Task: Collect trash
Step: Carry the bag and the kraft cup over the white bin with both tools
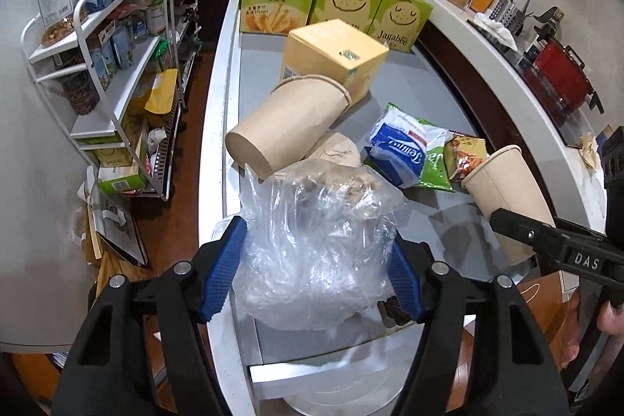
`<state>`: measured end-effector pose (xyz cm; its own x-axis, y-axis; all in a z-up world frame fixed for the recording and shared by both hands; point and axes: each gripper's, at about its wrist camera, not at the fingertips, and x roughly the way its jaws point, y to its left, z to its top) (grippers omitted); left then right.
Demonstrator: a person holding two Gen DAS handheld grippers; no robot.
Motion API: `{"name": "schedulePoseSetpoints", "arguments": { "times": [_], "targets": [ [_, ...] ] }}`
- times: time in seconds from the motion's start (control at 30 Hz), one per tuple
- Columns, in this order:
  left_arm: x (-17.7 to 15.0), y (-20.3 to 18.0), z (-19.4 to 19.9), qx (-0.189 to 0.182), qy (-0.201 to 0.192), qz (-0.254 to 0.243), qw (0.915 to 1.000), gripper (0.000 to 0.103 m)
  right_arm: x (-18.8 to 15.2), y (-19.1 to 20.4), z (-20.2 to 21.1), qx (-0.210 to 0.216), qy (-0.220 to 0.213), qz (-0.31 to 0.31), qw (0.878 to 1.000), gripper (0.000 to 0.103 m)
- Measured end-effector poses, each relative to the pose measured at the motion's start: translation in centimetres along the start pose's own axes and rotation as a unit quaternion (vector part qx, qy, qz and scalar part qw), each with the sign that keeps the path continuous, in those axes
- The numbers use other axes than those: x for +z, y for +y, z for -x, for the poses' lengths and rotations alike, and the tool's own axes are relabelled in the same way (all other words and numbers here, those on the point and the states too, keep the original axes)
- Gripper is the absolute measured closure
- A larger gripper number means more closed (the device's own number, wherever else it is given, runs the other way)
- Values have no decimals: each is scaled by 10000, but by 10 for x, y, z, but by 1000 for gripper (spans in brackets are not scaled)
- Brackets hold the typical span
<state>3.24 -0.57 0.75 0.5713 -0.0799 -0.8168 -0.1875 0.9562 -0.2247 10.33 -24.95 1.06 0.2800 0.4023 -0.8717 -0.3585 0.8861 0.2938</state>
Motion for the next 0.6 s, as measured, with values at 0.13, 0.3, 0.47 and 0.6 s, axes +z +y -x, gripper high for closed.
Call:
{"name": "schedulePoseSetpoints", "arguments": {
  "times": [0.13,0.3,0.47,0.6],
  "targets": [
    [-2,-2,12,1,-78,-50,10000,35,1,1,9,89,-68,6,9999,42],
    [-10,-3,32,-82,-149,-90,9998,36,-2,5,24,230,-143,68,9996,42],
    [-23,-7,48,-161,-136,-169,9996,36,-12,7,38,414,-126,142,9990,42],
    [-37,-13,57,-229,-24,-298,9993,36,-26,9,46,568,24,216,9981,42]
  ]
}}
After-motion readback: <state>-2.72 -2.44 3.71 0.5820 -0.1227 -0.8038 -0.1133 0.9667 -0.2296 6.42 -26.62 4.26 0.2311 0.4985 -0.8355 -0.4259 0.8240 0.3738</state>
